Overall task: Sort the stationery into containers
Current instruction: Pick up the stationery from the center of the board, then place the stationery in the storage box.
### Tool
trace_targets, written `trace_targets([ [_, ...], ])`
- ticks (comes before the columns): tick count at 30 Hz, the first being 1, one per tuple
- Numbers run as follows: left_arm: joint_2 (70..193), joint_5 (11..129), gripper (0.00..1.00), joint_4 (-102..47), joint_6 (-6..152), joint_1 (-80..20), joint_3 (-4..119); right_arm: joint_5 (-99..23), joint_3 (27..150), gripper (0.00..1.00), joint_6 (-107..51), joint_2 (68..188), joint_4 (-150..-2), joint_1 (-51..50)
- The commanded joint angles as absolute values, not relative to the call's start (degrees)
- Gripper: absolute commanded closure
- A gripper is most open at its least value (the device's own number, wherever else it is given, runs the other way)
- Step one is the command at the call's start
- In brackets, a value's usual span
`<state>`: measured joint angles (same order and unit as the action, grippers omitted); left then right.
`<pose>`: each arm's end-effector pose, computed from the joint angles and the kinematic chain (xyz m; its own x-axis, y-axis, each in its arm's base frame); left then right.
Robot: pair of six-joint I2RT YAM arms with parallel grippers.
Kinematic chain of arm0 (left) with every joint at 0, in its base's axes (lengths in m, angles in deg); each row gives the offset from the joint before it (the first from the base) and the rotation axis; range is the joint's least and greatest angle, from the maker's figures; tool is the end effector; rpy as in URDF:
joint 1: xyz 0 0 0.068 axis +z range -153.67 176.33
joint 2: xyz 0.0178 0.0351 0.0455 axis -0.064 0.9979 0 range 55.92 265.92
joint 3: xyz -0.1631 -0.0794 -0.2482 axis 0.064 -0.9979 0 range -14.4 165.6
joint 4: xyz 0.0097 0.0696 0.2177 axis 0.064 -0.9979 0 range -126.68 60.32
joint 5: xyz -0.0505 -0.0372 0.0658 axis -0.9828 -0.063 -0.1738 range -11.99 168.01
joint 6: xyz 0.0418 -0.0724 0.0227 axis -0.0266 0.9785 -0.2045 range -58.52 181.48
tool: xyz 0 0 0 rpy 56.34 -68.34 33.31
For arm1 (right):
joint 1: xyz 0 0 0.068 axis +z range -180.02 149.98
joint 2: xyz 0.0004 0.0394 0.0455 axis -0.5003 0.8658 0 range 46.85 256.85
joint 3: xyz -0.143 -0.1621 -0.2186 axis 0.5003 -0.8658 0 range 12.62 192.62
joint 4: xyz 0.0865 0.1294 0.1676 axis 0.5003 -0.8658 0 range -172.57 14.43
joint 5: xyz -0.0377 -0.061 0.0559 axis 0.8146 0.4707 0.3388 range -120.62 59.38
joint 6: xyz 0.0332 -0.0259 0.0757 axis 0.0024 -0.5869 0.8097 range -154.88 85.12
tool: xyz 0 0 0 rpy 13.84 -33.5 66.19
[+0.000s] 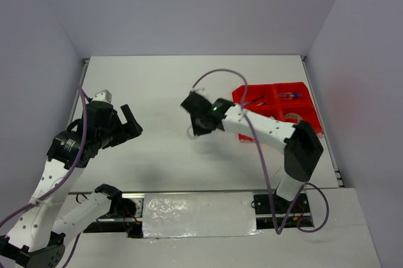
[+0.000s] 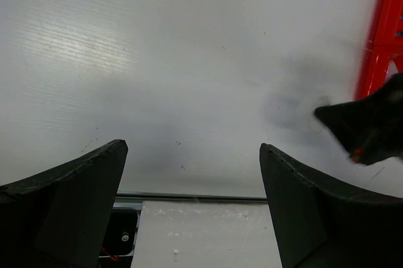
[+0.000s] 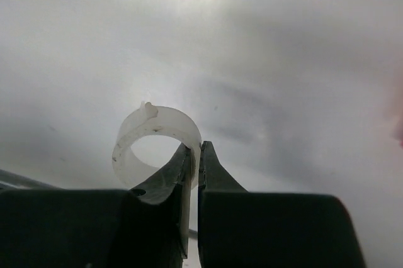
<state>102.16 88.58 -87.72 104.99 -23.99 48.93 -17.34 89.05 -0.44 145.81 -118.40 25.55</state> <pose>0.1065 -0.0244 0.3511 -0.5914 -0.5028 -0.6305 -0.2697 0.8601 -0.4329 0.2099 0.2748 0.2496 -0.8472 -0.2625 -0.4619 -0.3268 0.9430 0.0635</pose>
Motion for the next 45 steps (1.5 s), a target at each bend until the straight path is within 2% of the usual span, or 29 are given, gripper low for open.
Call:
trace_targets([
  [1,101.4,87.3,0.01,-87.1,104.3,-23.7,49.2,-10.2,96.3,1.0,-0.5,137.6,-127.3,16.9],
  [11,98.9,88.0,0.01,-88.6,103.3,-23.7,49.0,-7.5,90.5,1.0,-8.8,126.1,-132.5,-18.4],
  [17,99.1,86.5,0.01,-88.4,102.7,-23.7,48.9,-12.0,88.9,1.0,-11.6,128.9,-129.8,-37.4],
  [26,99.2,85.4,0.01,-89.0,100.7,-23.7,48.8,-15.1,90.1,0.96,-12.8,136.8,-125.2,-44.2],
  [40,97.9,85.7,0.01,-89.4,101.2,-23.7,46.9,-13.7,87.4,0.89,-11.9,142.6,-122.5,-45.3],
  [44,98.8,86.9,0.01,-89.7,99.9,-23.7,48.0,-13.9,87.1,0.84,-12.4,144.1,-122.2,-45.3],
  [45,99.0,87.6,0.01,-89.8,99.6,-23.7,48.7,-14.2,86.4,0.8,-12.4,144.1,-121.9,-45.3],
])
